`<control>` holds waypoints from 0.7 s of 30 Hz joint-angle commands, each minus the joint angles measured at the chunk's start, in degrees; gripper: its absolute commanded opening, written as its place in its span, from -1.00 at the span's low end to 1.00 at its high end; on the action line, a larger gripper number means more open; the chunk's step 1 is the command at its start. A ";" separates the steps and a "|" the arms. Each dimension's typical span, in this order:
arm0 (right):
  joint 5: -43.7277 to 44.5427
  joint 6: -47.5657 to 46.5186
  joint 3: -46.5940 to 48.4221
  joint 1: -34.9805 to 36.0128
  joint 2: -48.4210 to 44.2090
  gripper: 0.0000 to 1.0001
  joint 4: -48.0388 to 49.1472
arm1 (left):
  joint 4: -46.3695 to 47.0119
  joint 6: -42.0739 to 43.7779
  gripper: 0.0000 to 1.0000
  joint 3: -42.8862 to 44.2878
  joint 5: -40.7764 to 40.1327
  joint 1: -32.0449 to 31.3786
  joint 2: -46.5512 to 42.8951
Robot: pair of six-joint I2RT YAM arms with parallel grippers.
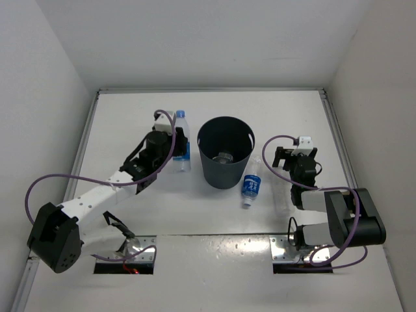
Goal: Put the plastic bottles in the bin
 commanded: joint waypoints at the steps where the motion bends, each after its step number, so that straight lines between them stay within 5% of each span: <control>1: 0.65 0.28 1.47 0.05 0.10 1.00 2.18 | 0.41 2.42 -0.59 7.48 -8.15 1.79 -1.64; 13: 0.65 0.28 1.47 0.05 0.10 1.00 2.18 | 6.64 2.79 -0.62 29.89 0.61 1.79 5.83; 21: 0.65 0.28 1.47 0.05 0.10 1.00 2.18 | 13.14 0.49 -0.62 29.21 7.06 -5.67 10.57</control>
